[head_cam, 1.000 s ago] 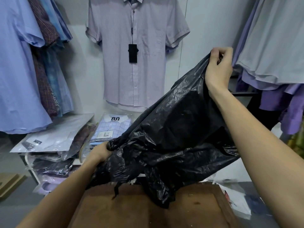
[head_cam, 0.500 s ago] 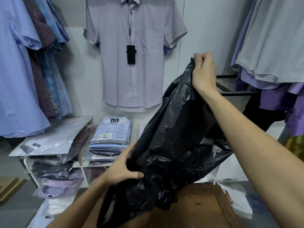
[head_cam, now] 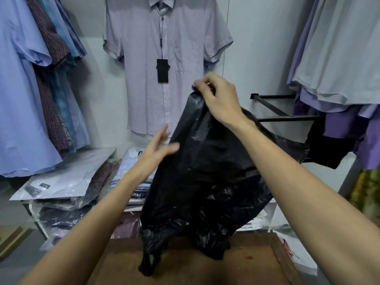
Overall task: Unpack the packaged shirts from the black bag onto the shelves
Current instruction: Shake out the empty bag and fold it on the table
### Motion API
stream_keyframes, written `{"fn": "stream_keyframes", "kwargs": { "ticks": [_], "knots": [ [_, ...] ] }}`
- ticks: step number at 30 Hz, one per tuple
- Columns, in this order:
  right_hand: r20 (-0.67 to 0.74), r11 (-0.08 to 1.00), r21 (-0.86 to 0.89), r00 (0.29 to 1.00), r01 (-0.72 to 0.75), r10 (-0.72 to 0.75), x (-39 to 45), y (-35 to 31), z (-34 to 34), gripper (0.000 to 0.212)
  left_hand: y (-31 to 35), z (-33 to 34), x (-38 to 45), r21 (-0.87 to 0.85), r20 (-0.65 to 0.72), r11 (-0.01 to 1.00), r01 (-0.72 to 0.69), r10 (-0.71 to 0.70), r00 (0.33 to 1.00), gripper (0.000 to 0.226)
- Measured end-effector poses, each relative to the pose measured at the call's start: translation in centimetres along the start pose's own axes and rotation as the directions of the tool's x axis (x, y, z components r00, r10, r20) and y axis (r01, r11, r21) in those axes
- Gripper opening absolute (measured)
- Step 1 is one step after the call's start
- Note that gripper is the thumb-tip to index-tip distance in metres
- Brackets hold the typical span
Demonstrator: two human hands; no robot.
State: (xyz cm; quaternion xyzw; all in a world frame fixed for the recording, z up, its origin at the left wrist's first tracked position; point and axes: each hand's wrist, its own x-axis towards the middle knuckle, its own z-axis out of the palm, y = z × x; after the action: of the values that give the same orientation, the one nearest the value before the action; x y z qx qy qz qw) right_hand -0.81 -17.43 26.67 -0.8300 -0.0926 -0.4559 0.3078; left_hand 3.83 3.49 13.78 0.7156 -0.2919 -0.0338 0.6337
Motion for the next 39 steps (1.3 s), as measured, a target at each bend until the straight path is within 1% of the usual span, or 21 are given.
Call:
{"fn": "stream_keyframes", "kwargs": {
  "ticks": [1, 3, 5, 6, 8, 10, 11, 12, 13, 16, 17, 20, 22, 23, 24, 25, 27, 29, 32, 35, 39],
  "knots": [
    [0.005, 1.0, 0.005, 1.0, 0.014, -0.014, 0.0, -0.8, 0.7, 0.027, 3.2, 0.5, 1.1, -0.029, -0.024, 0.997, -0.074, 0.073, 0.997, 0.073],
    [0.001, 0.999, 0.026, 1.0, 0.032, -0.032, 0.0, -2.4, 1.8, 0.023, 8.3, 1.2, 3.0, 0.01, -0.057, 0.983, -0.181, 0.182, 0.982, 0.035],
    [0.025, 0.995, 0.088, 0.999, 0.043, -0.045, 0.3, -2.9, 1.8, 0.016, 10.9, 0.9, 4.2, 0.089, -0.121, 0.975, -0.202, 0.212, 0.97, 0.013],
    [0.077, 0.992, 0.118, 0.996, 0.034, -0.043, 0.3, -2.7, 1.2, 0.025, 11.4, 0.3, 4.7, 0.072, -0.174, 0.977, -0.2, 0.21, 0.962, 0.013],
    [0.279, 0.996, 0.081, 0.96, -0.029, 0.005, 0.1, -0.9, -0.3, 0.062, 11.8, -1.5, 5.4, -0.03, -0.287, 0.977, -0.209, 0.192, 0.939, 0.009],
    [0.475, 0.976, -0.217, 0.869, -0.035, 0.137, -0.6, 2.6, -2.0, 0.096, 12.0, -3.8, 5.8, -0.059, -0.4, 0.976, -0.211, 0.171, 0.9, 0.007],
    [0.524, 0.93, -0.368, 0.822, -0.015, 0.221, -1.1, 4.6, -2.8, 0.103, 11.9, -5.1, 5.9, -0.048, -0.453, 0.978, -0.204, 0.161, 0.877, 0.006],
    [0.555, 0.882, -0.472, 0.775, -0.005, 0.302, -1.5, 6.3, -3.7, 0.101, 11.4, -6.5, 6.0, -0.022, -0.5, 0.982, -0.187, 0.151, 0.853, 0.007],
    [0.574, 0.85, -0.526, 0.732, -0.012, 0.366, -2.1, 7.6, -4.6, 0.09, 10.8, -7.9, 6.1, 0.014, -0.544, 0.987, -0.158, 0.14, 0.827, 0.009],
    [0.618, 0.776, -0.63, 0.627, 0.032, 0.475, -3.3, 10.6, -6.9, 0.037, 8.9, -11.9, 6.1, 0.146, -0.667, 0.986, -0.076, 0.155, 0.729, 0.015],
    [0.619, 0.761, -0.648, 0.613, 0.046, 0.49, -3.7, 11.1, -7.6, 0.027, 8.4, -12.9, 6.1, 0.172, -0.698, 0.984, -0.05, 0.157, 0.698, 0.016],
    [0.59, 0.756, -0.654, 0.623, -0.004, 0.513, -3.9, 12.9, -9.5, 0.025, 7.7, -15.9, 5.8, 0.159, -0.775, 0.987, 0.006, 0.121, 0.62, 0.024],
    [0.523, 0.834, -0.509, 0.692, -0.213, 0.497, -4.1, 13.9, -10.8, 0.01, 7.4, -17.9, 5.8, 0.123, -0.805, 0.992, 0.008, 0.095, 0.585, 0.028],
    [0.447, 0.871, -0.352, 0.756, -0.343, 0.478, -4.3, 14.2, -11.4, 0.003, 7.4, -18.6, 5.8, 0.095, -0.811, 0.996, -0.002, 0.078, 0.58, 0.03],
    [0.337, 0.88, -0.153, 0.814, -0.449, 0.474, -4.3, 14.3, -11.6, 0.01, 7.4, -19.1, 6.0, 0.065, -0.811, 0.998, -0.016, 0.062, 0.582, 0.034],
    [0.247, 0.853, 0.058, 0.835, -0.519, 0.491, -4.2, 14.1, -11.7, 0.015, 7.5, -19.3, 6.1, 0.05, -0.806, 0.998, -0.028, 0.057, 0.589, 0.035],
    [0.17, 0.722, 0.387, 0.814, -0.573, 0.555, -3.7, 13.1, -11.3, 0.019, 7.9, -18.7, 6.4, 0.047, -0.791, 0.998, -0.048, 0.067, 0.608, 0.033],
    [0.136, 0.605, 0.541, 0.77, -0.585, 0.623, -2.8, 12.2, -10.3, 0.026, 8.1, -17.6, 6.9, 0.059, -0.788, 0.996, -0.06, 0.083, 0.61, 0.028],
    [-0.11, 0.685, 0.433, 0.721, -0.585, 0.685, -2.3, 11.2, -9.0, 0.033, 8.2, -15.9, 7.0, 0.096, -0.826, 0.995, 0.0, 0.08, 0.558, 0.032],
    [-0.381, 0.765, 0.261, 0.665, -0.589, 0.643, -2.4, 10.6, -8.4, 0.033, 8.4, -14.4, 6.7, 0.17, -0.88, 0.982, 0.079, 0.115, 0.461, 0.039],
    [-0.557, 0.771, 0.134, 0.596, -0.623, 0.578, -2.2, 9.6, -8.1, 0.038, 10.2, -13.5, 6.5, 0.211, -0.921, 0.973, 0.089, 0.168, 0.352, 0.033]
  ]
}}
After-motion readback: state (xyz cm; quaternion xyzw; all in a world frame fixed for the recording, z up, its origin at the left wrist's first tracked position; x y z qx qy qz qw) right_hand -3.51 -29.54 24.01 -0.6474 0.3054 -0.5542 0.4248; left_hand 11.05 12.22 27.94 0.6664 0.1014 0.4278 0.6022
